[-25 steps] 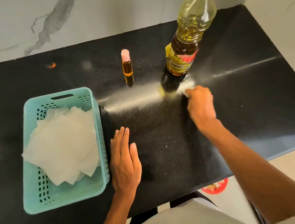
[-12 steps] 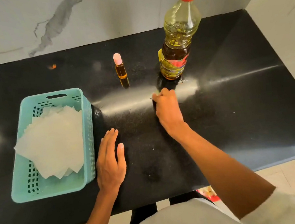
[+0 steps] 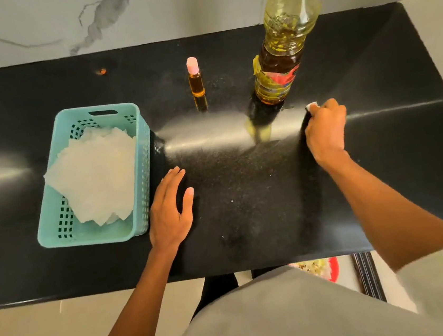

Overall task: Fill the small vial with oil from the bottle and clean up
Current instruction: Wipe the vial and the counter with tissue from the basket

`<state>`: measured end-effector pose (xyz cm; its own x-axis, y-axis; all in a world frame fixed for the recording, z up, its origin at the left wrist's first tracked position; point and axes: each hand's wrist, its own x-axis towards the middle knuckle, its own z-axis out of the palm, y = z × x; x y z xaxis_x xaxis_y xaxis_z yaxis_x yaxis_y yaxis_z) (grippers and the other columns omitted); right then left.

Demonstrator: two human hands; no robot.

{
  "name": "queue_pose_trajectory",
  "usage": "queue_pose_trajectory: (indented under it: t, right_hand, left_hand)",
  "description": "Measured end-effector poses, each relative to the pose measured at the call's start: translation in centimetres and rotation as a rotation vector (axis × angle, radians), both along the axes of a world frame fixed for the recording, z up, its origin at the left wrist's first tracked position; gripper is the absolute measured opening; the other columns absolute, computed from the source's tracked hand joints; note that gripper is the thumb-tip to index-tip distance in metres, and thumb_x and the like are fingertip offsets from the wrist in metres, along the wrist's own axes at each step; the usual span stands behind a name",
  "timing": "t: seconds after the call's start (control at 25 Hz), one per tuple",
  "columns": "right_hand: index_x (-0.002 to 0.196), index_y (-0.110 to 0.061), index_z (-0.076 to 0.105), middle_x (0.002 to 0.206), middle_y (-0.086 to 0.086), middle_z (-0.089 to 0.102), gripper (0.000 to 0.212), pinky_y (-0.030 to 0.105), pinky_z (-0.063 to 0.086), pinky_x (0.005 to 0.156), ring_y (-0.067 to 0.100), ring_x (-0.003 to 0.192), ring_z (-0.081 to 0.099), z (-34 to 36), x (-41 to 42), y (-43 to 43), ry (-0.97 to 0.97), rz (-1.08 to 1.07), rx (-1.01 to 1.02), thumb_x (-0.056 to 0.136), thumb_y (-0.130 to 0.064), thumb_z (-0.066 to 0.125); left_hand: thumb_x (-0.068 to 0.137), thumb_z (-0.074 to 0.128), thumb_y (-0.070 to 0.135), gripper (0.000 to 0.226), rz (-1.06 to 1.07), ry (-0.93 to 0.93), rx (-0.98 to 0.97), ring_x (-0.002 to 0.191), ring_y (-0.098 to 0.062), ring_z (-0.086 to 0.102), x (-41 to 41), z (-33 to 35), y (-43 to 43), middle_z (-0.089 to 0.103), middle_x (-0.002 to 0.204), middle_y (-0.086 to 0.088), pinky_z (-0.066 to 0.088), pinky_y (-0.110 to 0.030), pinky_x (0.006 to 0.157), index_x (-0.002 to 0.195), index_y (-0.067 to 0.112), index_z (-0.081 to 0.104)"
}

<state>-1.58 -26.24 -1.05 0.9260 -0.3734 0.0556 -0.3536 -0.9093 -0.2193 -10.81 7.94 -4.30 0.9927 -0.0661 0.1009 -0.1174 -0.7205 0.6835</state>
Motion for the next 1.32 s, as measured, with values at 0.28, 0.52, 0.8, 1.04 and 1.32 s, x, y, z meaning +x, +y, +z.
queue_pose_trajectory:
  t: [0.28, 0.52, 0.8, 1.04, 1.32]
  right_hand:
    - [0.107, -0.011, 0.066, 0.087, 0.007, 0.058, 0.035, 0.037, 0.044, 0.067, 0.027, 0.078, 0.051, -0.7, -11.2, 14.8, 0.075, 0.77, 0.165, 0.075, 0.004, 0.065]
    - [0.097, -0.002, 0.074, 0.077, 0.019, 0.058, 0.023, 0.038, 0.048, 0.064, 0.038, 0.071, 0.059, 0.4, -7.0, -2.8, -0.052, 0.008, 0.153, 0.084, 0.003, 0.056]
    - [0.108, -0.008, 0.066, 0.095, 0.012, 0.055, 0.029, 0.037, 0.045, 0.073, 0.03, 0.084, 0.05, -1.0, -11.2, 17.5, 0.057, 0.633, 0.235, 0.083, 0.004, 0.057]
    - [0.115, -0.01, 0.068, 0.097, 0.008, 0.055, 0.034, 0.028, 0.038, 0.073, 0.031, 0.087, 0.051, -1.3, -9.8, 12.5, 0.065, 0.488, 0.313, 0.084, 0.002, 0.059]
    - [0.112, -0.007, 0.067, 0.101, 0.013, 0.058, 0.027, 0.031, 0.038, 0.07, 0.03, 0.094, 0.052, -0.6, -0.4, 22.7, 0.12, 0.721, 0.131, 0.088, 0.002, 0.056]
  left_hand:
    - [0.101, 0.044, 0.034, 0.051, -0.003, -0.025, -0.002, 0.142, -0.025, 0.048, 0.0, -0.2, 0.1, 0.054, 0.149, -0.011, 0.042, -0.046, 0.116, 0.141, 0.005, 0.055]
    - [0.101, 0.045, 0.034, 0.05, -0.007, -0.025, -0.006, 0.142, -0.026, 0.047, 0.0, -0.3, 0.1, 0.054, 0.149, -0.011, 0.041, -0.048, 0.116, 0.14, 0.004, 0.056]
    - [0.101, 0.041, 0.044, 0.064, -0.086, -0.063, -0.037, 0.155, -0.023, 0.025, 0.3, -0.8, 0.9, 0.032, 0.164, -0.01, 0.024, -0.042, 0.126, 0.153, 0.007, 0.039]
    - [0.1, 0.029, 0.065, 0.08, -0.095, -0.073, -0.088, 0.157, -0.024, 0.017, 0.6, -0.9, 1.1, 0.019, 0.169, -0.006, 0.017, -0.04, 0.128, 0.159, 0.011, 0.028]
    - [0.096, 0.02, 0.075, 0.091, -0.11, -0.079, -0.131, 0.158, -0.029, 0.012, 0.6, -0.7, 1.3, 0.011, 0.17, -0.008, 0.012, -0.042, 0.128, 0.161, 0.012, 0.019]
